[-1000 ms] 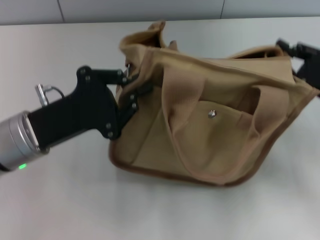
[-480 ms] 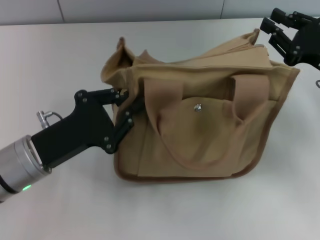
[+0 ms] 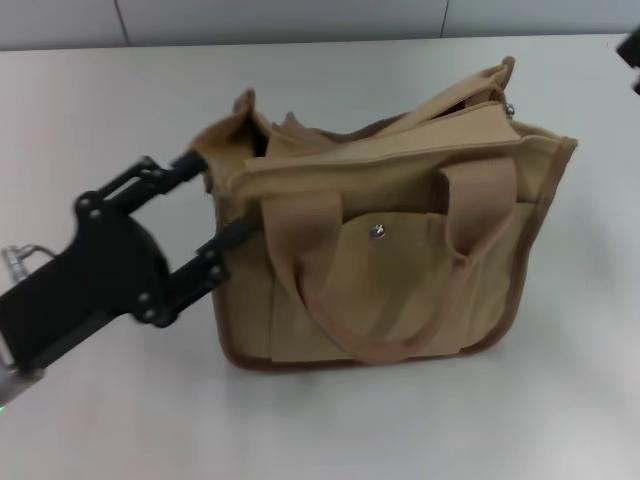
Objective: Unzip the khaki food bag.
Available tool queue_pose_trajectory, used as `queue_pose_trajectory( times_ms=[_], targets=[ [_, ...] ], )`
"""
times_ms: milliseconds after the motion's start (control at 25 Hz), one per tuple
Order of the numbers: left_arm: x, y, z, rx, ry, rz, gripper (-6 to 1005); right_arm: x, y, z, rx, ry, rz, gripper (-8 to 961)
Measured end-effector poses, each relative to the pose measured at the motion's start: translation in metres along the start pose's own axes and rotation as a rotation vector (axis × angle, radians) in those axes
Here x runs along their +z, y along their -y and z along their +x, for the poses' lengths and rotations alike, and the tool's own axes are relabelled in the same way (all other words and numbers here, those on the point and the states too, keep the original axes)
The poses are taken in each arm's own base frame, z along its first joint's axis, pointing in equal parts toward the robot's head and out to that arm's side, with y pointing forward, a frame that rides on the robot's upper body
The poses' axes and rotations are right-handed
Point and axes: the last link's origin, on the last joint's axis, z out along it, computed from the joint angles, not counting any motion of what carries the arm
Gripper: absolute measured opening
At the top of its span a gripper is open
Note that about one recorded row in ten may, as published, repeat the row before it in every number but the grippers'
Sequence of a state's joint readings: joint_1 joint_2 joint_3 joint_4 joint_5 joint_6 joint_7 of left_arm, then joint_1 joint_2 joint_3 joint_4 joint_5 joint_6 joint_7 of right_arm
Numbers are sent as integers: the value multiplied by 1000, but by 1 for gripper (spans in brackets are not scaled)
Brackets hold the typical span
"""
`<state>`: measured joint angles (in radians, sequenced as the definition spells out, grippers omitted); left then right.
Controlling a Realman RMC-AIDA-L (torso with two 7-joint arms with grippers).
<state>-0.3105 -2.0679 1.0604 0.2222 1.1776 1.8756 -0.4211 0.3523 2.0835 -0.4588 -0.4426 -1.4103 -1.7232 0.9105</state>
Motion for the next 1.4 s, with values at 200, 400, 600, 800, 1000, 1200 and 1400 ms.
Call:
queue_pose_trajectory(
  times_ms=[200, 400, 600, 800, 1000, 1200, 1400],
  targets=[
    [-18, -2, 15, -15, -55, 18, 613, -22, -22, -4, 52, 27, -101, 697],
    [-22, -3, 23, -60, -54, -52, 743, -33, -48, 1, 83, -48, -284, 853],
    [-11, -8, 14, -231, 89, -296, 821, -38, -65, 15, 102, -229, -477, 853],
    [-9, -10, 6, -273, 164, -347, 817, -40, -74, 22, 129, -302, -563, 853],
    [-4, -10, -2, -290, 218, -358, 814, -36, -77, 25, 133, -329, -598, 852],
    [-2, -11, -4, -284, 222, -352, 813, -33, -76, 28, 131, -339, -589, 852],
    [-2, -11, -4, -281, 222, -352, 813, -30, -75, 32, 131, -348, -577, 852]
  ],
)
